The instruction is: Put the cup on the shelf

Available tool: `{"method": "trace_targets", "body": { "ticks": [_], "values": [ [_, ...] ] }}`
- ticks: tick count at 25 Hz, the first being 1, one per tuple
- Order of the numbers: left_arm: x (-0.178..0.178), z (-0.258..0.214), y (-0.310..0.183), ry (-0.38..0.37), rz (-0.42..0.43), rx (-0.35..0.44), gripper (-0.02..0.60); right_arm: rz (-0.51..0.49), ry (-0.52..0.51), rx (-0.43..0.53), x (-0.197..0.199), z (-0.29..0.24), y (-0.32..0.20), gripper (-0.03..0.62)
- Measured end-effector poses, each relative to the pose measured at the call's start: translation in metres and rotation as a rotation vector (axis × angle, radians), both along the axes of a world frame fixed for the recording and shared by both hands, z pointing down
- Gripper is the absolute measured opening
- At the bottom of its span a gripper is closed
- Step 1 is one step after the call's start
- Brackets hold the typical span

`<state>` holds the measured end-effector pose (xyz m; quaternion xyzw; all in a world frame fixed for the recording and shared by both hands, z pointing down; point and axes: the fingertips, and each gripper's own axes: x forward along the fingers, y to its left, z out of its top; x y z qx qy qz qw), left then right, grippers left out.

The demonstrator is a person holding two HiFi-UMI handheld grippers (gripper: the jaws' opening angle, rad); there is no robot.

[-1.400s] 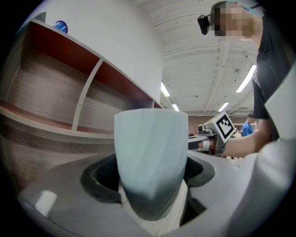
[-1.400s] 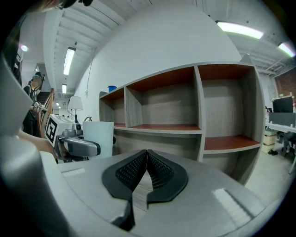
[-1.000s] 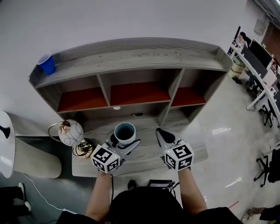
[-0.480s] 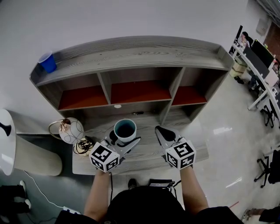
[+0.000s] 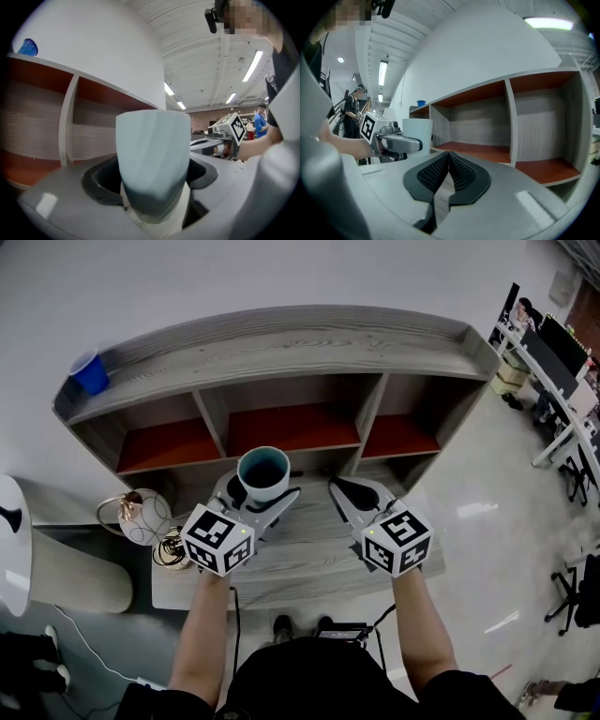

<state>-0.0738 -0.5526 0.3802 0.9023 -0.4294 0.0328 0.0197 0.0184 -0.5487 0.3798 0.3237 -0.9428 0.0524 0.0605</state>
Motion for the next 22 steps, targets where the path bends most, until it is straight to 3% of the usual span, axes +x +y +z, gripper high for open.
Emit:
{"method": "trace_targets", "body": {
  "ticks": [9,22],
  "values": [
    [0.01,-0.033,-0.057,-0.005,-0.048,0.06,0.37,-0.015,0.006,0.025,-0.008,-0.01,-0.025,0.014],
    [-0.007,-0.023,-0.13,0.008,-0.217,0.048,0.37,0.001,-0.005,0.004,-0.006,-0.01,-0.068,0.014]
  ]
}}
